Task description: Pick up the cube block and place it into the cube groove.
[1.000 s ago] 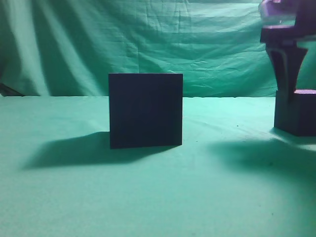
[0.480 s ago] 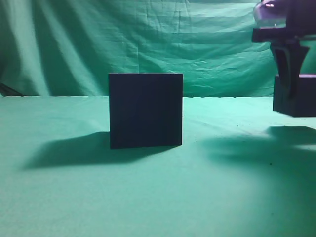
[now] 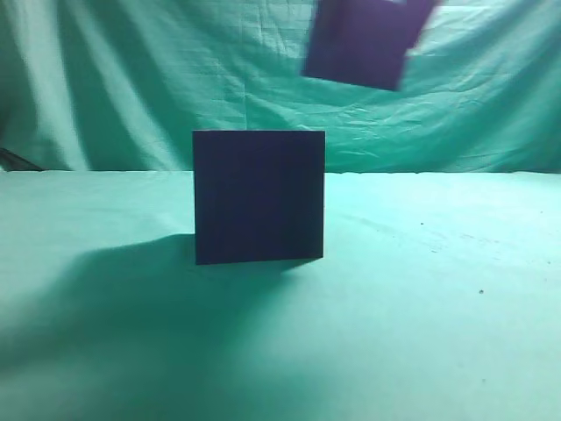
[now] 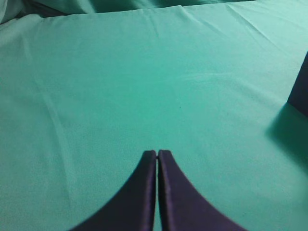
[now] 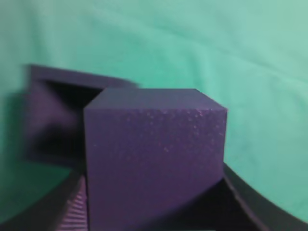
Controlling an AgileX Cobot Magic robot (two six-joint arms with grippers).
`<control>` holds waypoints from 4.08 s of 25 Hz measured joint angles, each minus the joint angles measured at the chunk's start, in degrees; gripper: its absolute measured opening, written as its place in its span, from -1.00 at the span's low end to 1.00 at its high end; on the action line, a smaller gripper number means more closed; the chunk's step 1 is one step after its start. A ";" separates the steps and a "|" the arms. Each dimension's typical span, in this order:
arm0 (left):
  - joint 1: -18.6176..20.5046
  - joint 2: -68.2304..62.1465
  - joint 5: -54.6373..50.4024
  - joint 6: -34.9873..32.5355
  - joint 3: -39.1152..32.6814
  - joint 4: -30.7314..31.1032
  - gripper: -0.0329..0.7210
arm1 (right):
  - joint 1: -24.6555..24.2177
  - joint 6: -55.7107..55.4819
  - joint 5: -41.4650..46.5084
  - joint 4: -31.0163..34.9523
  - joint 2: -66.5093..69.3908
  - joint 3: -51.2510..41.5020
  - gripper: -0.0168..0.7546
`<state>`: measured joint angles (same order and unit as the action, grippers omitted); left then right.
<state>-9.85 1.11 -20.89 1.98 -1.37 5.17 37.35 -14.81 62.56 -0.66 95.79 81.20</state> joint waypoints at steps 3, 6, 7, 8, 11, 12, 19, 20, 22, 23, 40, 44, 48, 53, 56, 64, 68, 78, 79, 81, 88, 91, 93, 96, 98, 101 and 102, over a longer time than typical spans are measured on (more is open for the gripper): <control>0.00 0.00 0.00 0.00 0.00 0.00 -0.91 | 5.78 -2.03 0.14 0.69 1.02 3.19 0.18; 0.00 0.00 0.00 0.00 0.00 0.00 -0.91 | 9.14 -3.40 -0.09 0.79 3.60 5.86 0.18; 0.00 0.00 0.00 0.00 0.00 0.00 -0.91 | 9.69 -4.00 -0.09 0.79 4.61 6.28 0.18; 0.00 0.00 0.00 0.00 0.00 0.00 -0.91 | 10.10 -4.72 -0.13 0.79 5.56 6.74 0.18; 0.00 0.00 0.00 0.00 0.00 0.00 -0.91 | 10.35 -7.10 -0.02 0.28 7.77 7.18 0.18; 0.00 0.00 0.00 0.00 0.00 0.00 -0.91 | 10.35 -8.15 0.09 -0.57 8.16 7.18 0.18; 0.00 0.00 0.00 0.00 0.00 0.00 -0.91 | 10.35 -13.26 1.26 -5.79 9.11 7.27 0.18; 0.00 0.00 0.00 0.00 0.00 0.00 -0.91 | 10.35 -13.53 1.50 -5.87 9.10 7.27 0.18; 0.00 0.00 0.00 0.00 0.00 0.00 -0.91 | 10.35 -13.96 1.73 -6.19 9.25 7.27 0.18; 0.00 0.00 0.00 0.00 0.00 0.00 -0.91 | 10.35 -14.39 1.73 -6.17 9.25 7.27 0.18; 0.00 0.00 0.00 0.00 0.00 0.00 -0.91 | 11.95 -15.40 2.05 -6.51 9.89 7.77 0.18; 0.00 0.00 0.00 0.00 0.00 0.00 -0.91 | 13.07 -15.40 1.91 -5.84 10.29 7.77 0.18; 0.00 0.00 0.00 0.00 0.00 0.00 -0.91 | 13.09 -15.53 3.79 -5.84 10.53 7.77 0.18; 0.00 0.00 0.00 0.00 0.00 0.00 -0.91 | 13.18 -15.53 4.52 -5.84 10.88 7.77 0.18; 0.00 0.00 0.00 0.00 0.00 0.00 -0.91 | 13.18 -15.53 4.52 -5.94 10.88 7.77 0.18; 0.00 0.00 0.00 0.00 0.00 0.00 -0.91 | 13.18 -14.09 4.19 -6.24 12.83 7.77 0.18; 0.00 0.00 0.00 0.00 0.00 0.00 -0.91 | 13.18 -12.73 5.89 -7.76 13.01 10.59 0.59; 0.00 0.00 0.00 0.00 0.00 0.00 -0.91 | 13.18 -8.39 8.46 -11.68 8.64 23.16 -0.30; 0.00 0.00 0.00 0.00 0.00 0.00 -0.91 | 13.18 -8.21 8.68 -11.68 7.18 23.16 -0.51; 0.00 0.00 0.00 0.00 0.00 0.00 -0.91 | 13.18 -7.85 8.81 -11.57 4.23 23.16 -0.79; 0.00 0.00 0.00 0.00 0.00 0.00 -0.91 | 13.18 -4.85 9.15 -9.15 -9.86 18.86 -0.96; 0.00 0.00 0.00 0.00 0.00 0.00 -0.91 | 13.18 -4.34 9.39 -9.65 -17.43 11.01 -0.96; 0.00 0.00 0.00 0.00 0.00 0.00 -0.91 | 13.18 -4.34 9.63 -9.63 -22.54 5.00 -0.96; 0.00 0.00 0.00 0.00 0.00 0.00 -0.91 | 13.18 -4.34 9.77 -9.51 -29.76 -4.54 -0.96; 0.00 0.00 0.00 0.00 0.00 0.00 -0.91 | 13.18 -4.47 9.17 -9.28 -34.52 -11.01 -0.96; 0.00 0.00 0.00 0.00 0.00 0.00 -0.91 | 13.18 -5.44 6.17 -8.82 -41.86 -18.87 -0.96; 0.00 0.00 0.00 0.00 0.00 0.00 -0.91 | 13.18 -5.73 4.95 -8.49 -43.73 -21.16 -0.96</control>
<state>-9.85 1.11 -20.89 1.98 -1.37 5.17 50.53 -20.54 67.50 -9.15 52.06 60.05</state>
